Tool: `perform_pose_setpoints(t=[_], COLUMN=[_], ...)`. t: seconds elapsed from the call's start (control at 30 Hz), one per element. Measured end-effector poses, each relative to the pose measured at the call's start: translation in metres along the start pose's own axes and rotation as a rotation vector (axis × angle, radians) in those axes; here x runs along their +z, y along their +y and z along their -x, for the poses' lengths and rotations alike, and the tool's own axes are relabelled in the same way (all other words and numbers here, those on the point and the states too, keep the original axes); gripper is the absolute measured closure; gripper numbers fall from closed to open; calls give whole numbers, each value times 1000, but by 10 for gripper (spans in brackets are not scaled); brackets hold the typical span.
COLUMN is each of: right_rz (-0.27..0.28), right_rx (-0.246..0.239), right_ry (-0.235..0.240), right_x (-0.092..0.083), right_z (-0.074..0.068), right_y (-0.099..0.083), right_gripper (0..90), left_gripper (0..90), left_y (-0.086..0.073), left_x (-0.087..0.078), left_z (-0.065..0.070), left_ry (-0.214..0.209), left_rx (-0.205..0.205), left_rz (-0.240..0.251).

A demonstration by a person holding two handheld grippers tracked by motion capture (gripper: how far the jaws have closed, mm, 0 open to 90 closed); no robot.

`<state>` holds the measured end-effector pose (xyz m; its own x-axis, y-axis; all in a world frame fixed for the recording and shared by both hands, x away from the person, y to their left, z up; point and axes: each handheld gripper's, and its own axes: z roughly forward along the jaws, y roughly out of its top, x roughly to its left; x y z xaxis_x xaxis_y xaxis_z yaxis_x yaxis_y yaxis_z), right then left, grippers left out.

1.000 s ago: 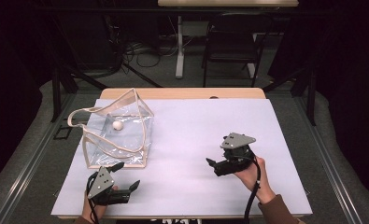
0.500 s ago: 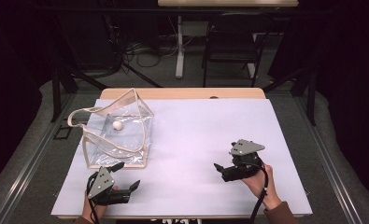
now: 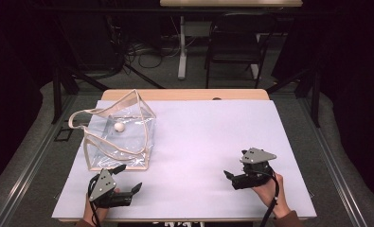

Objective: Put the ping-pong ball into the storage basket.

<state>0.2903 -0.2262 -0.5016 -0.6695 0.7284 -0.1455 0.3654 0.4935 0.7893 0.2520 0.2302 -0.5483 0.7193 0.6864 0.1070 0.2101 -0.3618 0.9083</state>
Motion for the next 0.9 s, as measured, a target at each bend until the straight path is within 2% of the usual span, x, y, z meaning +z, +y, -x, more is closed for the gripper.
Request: perform_pose_setpoints(t=[0.33,0.53,0.9], right_rz=[-12,2,20], right_rx=[16,20,46], right_ry=[-16,-37,-53], right_x=[-1,-3,-8], right_z=[-1,-4,-9], right_y=[-26,-39,-52], right_gripper=[60,60,34], left_gripper=[159,159,159], left_y=[0,0,0], left_x=[0,0,0], left_z=[0,0,0], left_ry=[1,0,0], left_rx=[1,1,7], left_rz=[-1,-1,-1])
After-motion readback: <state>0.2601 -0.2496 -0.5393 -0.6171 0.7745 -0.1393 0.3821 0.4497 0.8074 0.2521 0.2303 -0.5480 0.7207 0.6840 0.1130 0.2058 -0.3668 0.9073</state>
